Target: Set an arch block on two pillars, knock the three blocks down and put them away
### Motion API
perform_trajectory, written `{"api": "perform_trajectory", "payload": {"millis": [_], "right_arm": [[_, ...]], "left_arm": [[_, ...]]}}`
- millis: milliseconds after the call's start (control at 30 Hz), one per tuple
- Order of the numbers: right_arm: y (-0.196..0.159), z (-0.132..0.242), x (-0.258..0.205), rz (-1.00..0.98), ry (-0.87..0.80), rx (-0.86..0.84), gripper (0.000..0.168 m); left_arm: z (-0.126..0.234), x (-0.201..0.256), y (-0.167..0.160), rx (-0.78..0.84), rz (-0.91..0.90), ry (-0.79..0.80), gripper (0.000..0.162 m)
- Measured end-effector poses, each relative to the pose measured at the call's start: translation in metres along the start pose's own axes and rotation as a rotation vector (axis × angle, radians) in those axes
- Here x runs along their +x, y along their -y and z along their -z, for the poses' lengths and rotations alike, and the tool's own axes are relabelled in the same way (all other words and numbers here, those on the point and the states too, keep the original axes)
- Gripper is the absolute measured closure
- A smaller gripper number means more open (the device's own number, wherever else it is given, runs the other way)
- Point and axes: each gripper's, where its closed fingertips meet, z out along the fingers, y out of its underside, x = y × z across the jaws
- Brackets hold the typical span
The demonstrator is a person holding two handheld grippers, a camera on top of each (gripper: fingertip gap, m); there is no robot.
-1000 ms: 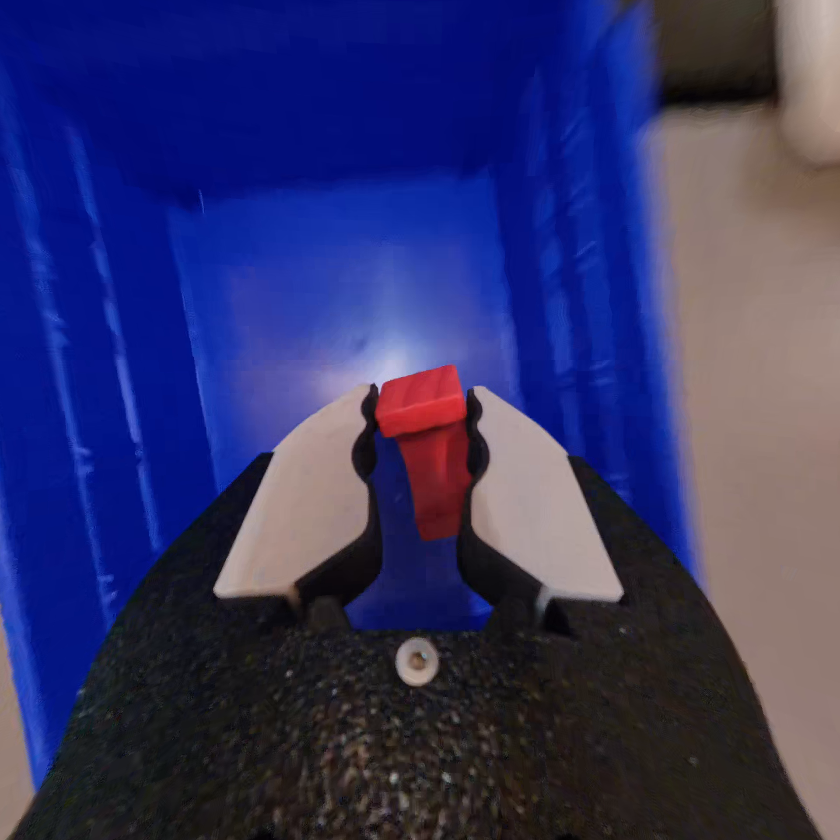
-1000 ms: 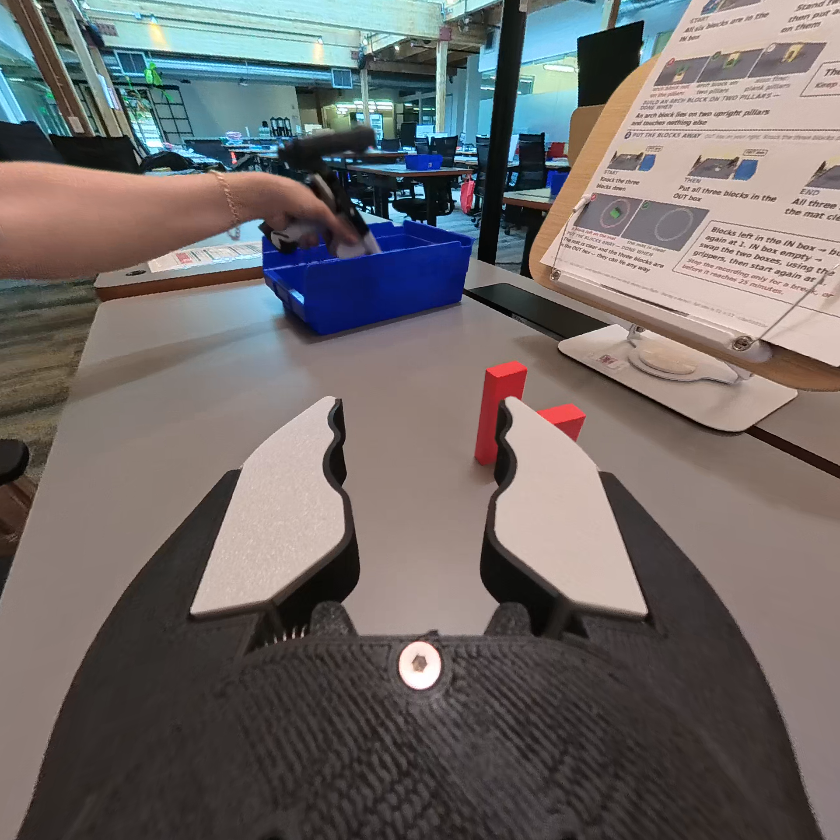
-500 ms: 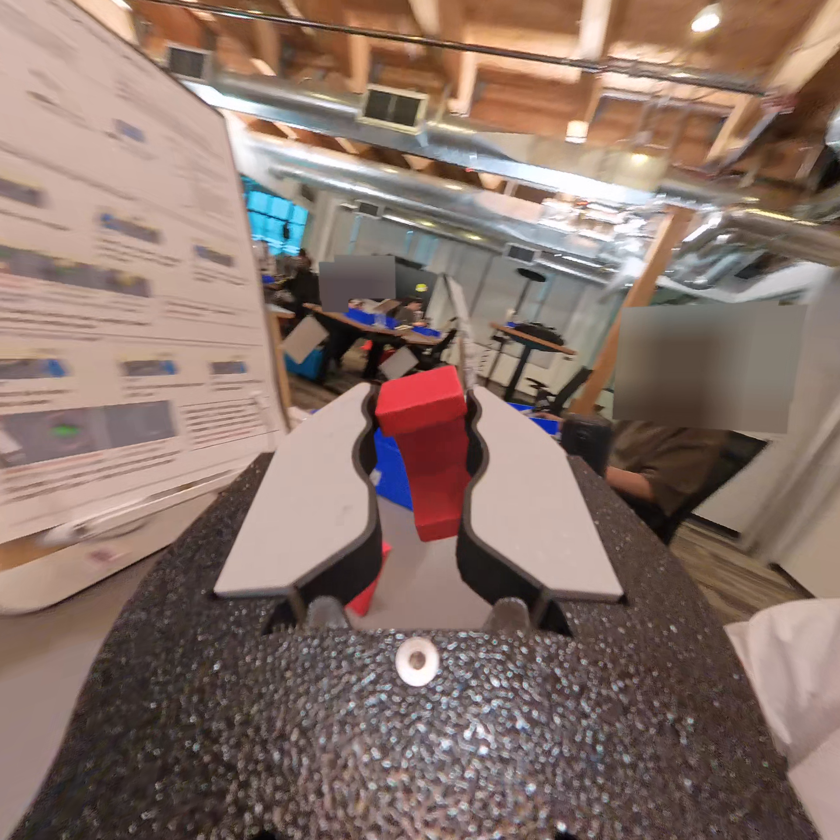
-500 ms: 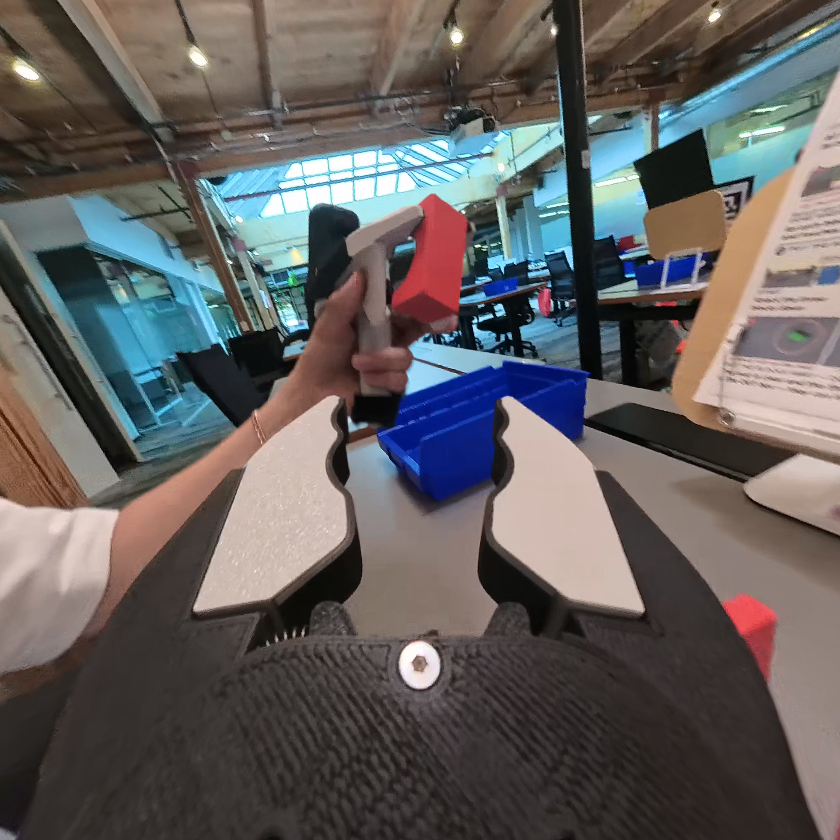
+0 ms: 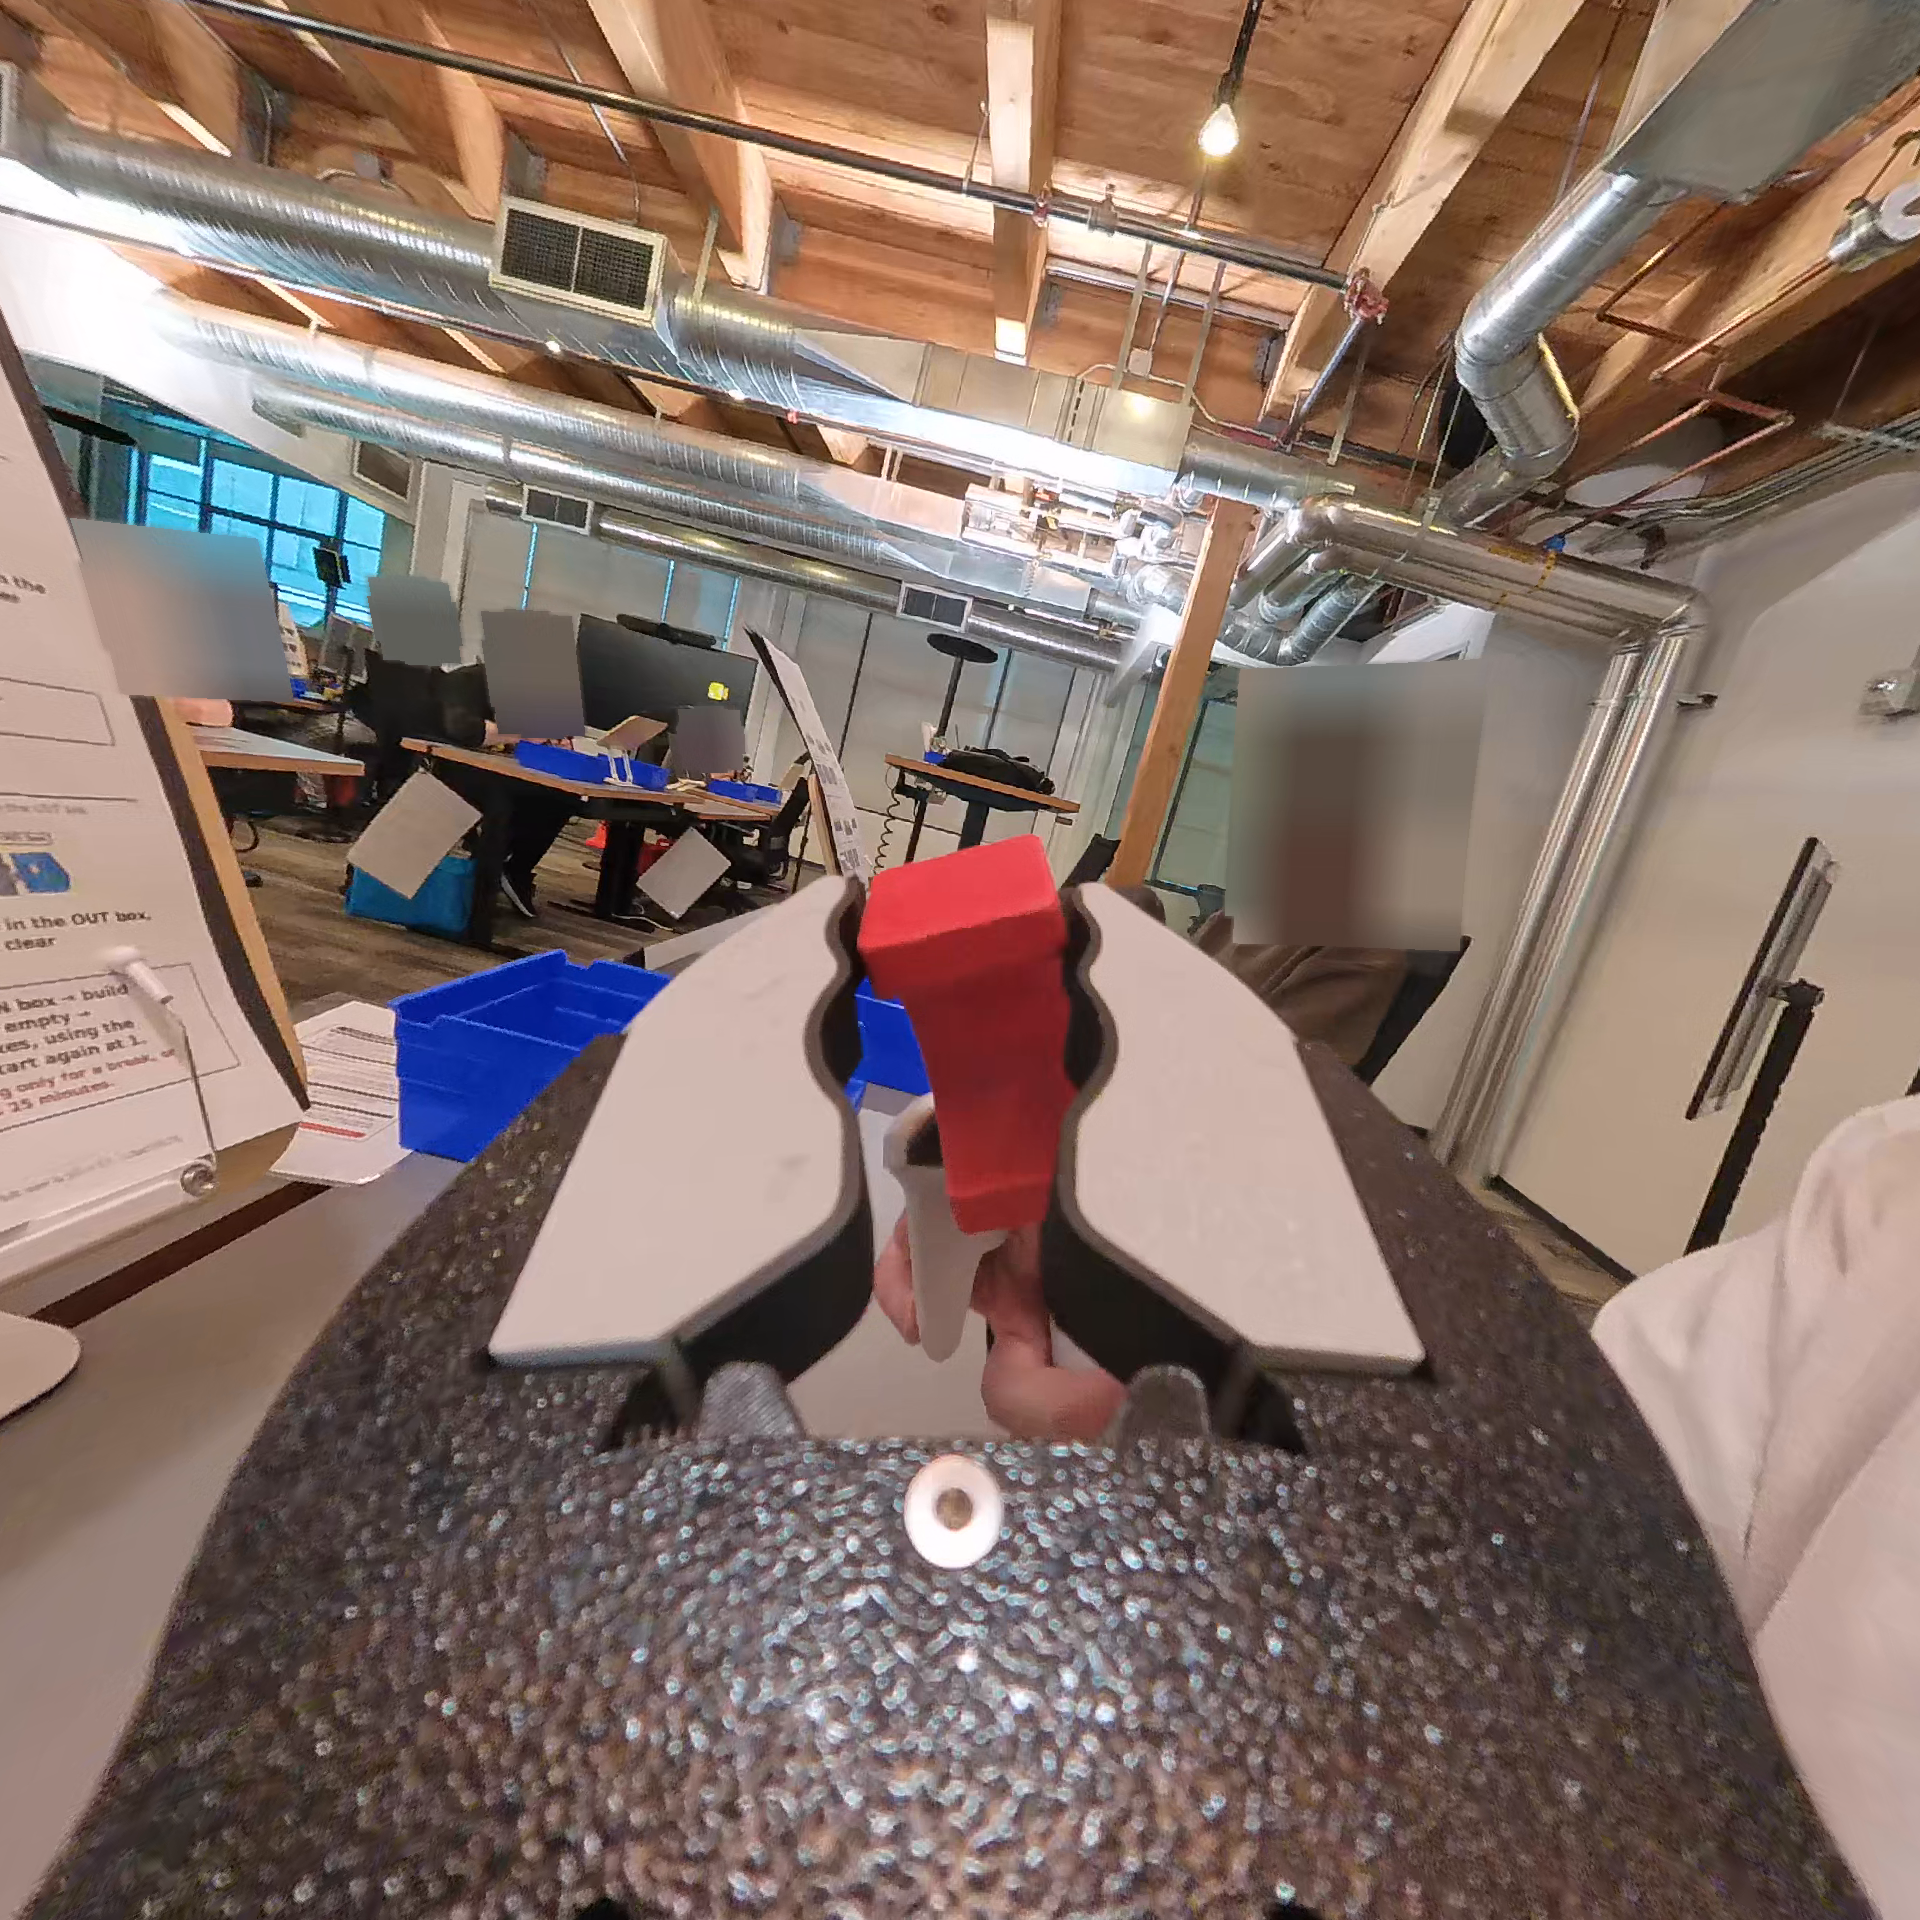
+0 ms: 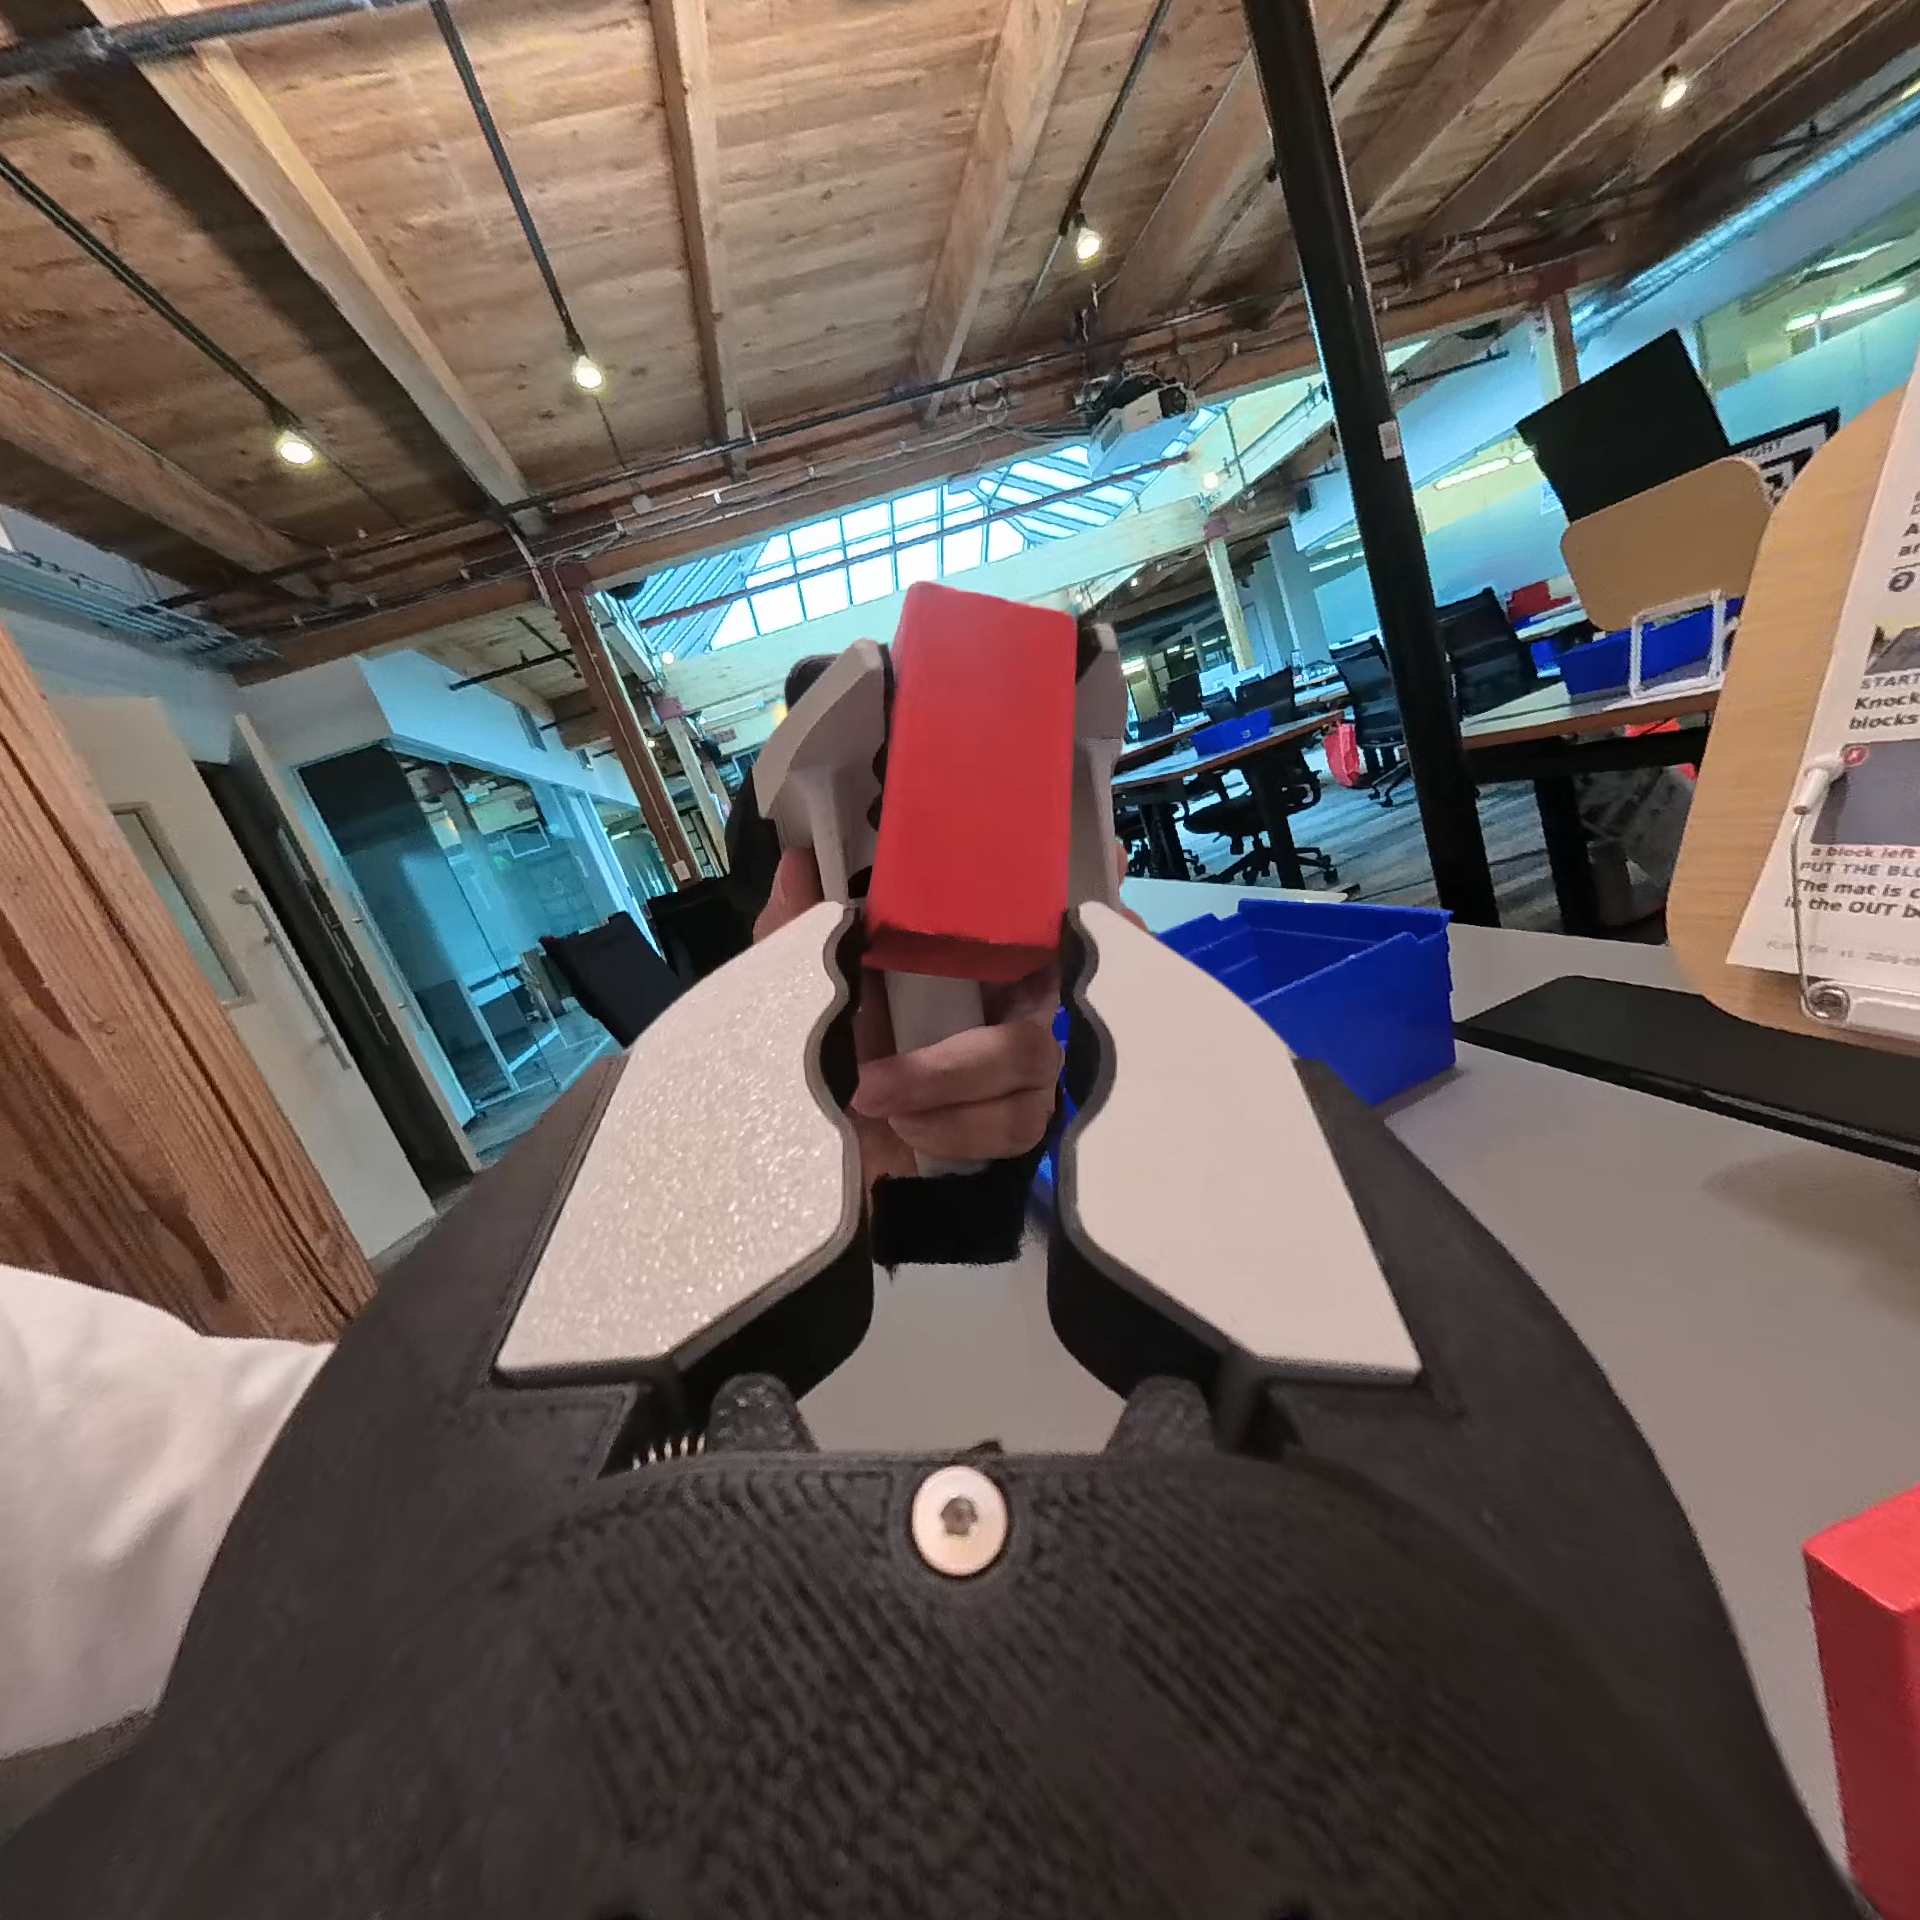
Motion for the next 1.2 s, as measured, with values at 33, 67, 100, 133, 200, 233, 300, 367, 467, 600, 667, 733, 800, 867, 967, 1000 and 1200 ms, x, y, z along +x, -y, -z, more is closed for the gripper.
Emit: {"api": "perform_trajectory", "payload": {"millis": [33, 67, 100, 133, 200, 233, 300, 367, 467, 600, 667, 733, 800, 867, 967, 1000, 1200], "right_arm": [[-0.002, 0.002, 0.001, 0.015, 0.000, -0.018, 0.132], [-0.004, 0.005, 0.002, 0.043, -0.001, -0.047, 0.132], [-0.007, 0.008, 0.003, 0.080, -0.004, -0.085, 0.132], [-0.010, 0.012, 0.006, 0.121, -0.012, -0.135, 0.132], [-0.016, 0.022, 0.010, 0.205, -0.021, -0.254, 0.132], [-0.017, 0.027, 0.013, 0.254, -0.033, -0.314, 0.132], [-0.022, 0.040, 0.019, 0.344, -0.051, -0.456, 0.132], [-0.023, 0.053, 0.026, 0.417, -0.063, -0.583, 0.132], [-0.026, 0.070, 0.035, 0.498, -0.061, -0.759, 0.132], [-0.030, 0.080, 0.047, 0.560, -0.077, -0.926, 0.132], [-0.033, 0.081, 0.050, 0.598, -0.075, -0.973, 0.132], [-0.035, 0.078, 0.051, 0.617, -0.077, -0.984, 0.132], [-0.036, 0.079, 0.052, 0.630, -0.081, -1.002, 0.132], [-0.035, 0.082, 0.058, 0.652, -0.108, -1.021, 0.132], [-0.032, 0.088, 0.063, 0.641, -0.119, -1.036, 0.132], [-0.031, 0.089, 0.064, 0.634, -0.117, -1.041, 0.132], [-0.028, 0.094, 0.070, 0.637, -0.120, -1.079, 0.132]], "left_arm": [[0.001, 0.000, -0.003, -0.009, -0.002, -0.005, 0.126], [0.002, 0.000, -0.006, -0.028, -0.007, -0.013, 0.126], [0.003, 0.001, -0.010, -0.056, -0.012, -0.019, 0.126], [0.005, 0.001, -0.015, -0.094, -0.020, -0.019, 0.126], [0.007, 0.002, -0.026, -0.183, -0.051, -0.019, 0.124], [0.008, 0.001, -0.031, -0.232, -0.092, -0.003, 0.123], [0.011, -0.002, -0.041, -0.363, -0.222, 0.035, 0.121], [0.015, -0.005, -0.052, -0.541, -0.336, 0.049, 0.109], [0.020, -0.010, -0.068, -0.816, -0.491, 0.057, 0.098], [0.014, -0.011, -0.086, -1.095, -0.604, 0.001, 0.098], [0.007, -0.012, -0.095, -1.179, -0.601, -0.031, 0.099], [-0.001, -0.017, -0.101, -1.233, -0.584, -0.052, 0.103], [-0.005, -0.021, -0.107, -1.273, -0.554, -0.077, 0.114], [-0.009, -0.023, -0.111, -1.296, -0.533, -0.095, 0.124], [-0.013, -0.025, -0.116, -1.316, -0.550, -0.114, 0.131], [-0.013, -0.027, -0.118, -1.329, -0.555, -0.114, 0.129], [-0.013, -0.040, -0.128, -1.388, -0.577, -0.095, 0.128]]}}
